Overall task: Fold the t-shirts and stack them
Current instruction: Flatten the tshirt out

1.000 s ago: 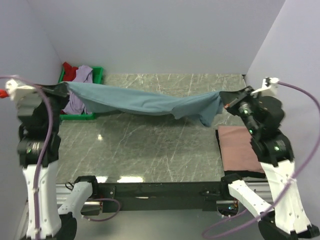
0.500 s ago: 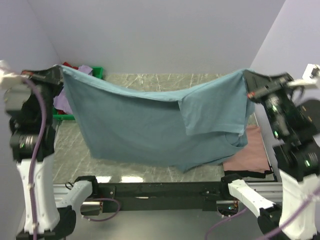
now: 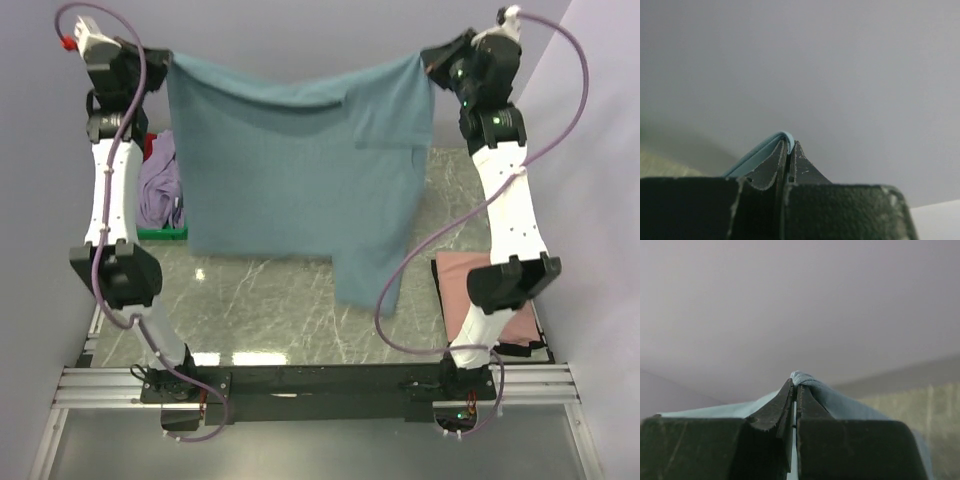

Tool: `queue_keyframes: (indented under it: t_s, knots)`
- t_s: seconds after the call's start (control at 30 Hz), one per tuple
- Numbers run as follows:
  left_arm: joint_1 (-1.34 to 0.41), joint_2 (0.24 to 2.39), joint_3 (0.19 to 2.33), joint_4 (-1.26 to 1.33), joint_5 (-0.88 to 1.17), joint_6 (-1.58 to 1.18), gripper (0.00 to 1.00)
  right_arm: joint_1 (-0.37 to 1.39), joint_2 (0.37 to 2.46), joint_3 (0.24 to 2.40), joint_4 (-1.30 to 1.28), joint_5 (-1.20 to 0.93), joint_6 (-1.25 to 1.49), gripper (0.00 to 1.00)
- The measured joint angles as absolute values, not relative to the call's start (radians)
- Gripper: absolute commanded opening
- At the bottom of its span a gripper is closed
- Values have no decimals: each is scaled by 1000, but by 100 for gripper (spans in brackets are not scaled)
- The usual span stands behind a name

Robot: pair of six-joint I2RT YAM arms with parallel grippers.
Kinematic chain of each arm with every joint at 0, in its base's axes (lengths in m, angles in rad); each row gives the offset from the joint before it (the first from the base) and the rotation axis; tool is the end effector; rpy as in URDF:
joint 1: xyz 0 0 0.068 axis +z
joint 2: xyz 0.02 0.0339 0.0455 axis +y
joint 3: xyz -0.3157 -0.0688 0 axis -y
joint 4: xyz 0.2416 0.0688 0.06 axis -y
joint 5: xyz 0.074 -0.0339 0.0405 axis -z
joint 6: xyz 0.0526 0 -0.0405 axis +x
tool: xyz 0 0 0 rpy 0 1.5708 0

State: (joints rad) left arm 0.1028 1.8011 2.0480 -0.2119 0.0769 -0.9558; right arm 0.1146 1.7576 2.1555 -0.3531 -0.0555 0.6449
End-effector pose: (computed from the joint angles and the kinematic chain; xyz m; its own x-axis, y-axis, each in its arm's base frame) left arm 0.4361 0.0409 0.5425 0.0413 -0.8144 -0.5788 0.0135 0.5797 -0.8147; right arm 0.4015 0.0492 0.5783 -0.0662 0.5965 -0.7999 -0.1620 0.7846 0.5985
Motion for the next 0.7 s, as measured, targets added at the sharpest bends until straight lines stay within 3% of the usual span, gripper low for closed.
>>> queue_keyframes:
  t_s: [0.13, 0.27, 0.47, 0.7]
  knots:
    - [149, 1905, 2263, -195, 153, -998, 1, 108, 1825, 2363, -347, -62, 662, 0]
    - [212, 1843, 2232, -105, 218, -1035, 1, 95, 1663, 2220, -253, -69, 682, 0]
    - [244, 1599, 1746, 17, 268, -1042, 1, 88, 1313, 1639, -88, -78, 728, 0]
    - [233, 1498, 1128, 43, 289, -1034, 1, 83, 1262, 1058, -33, -112, 789, 0]
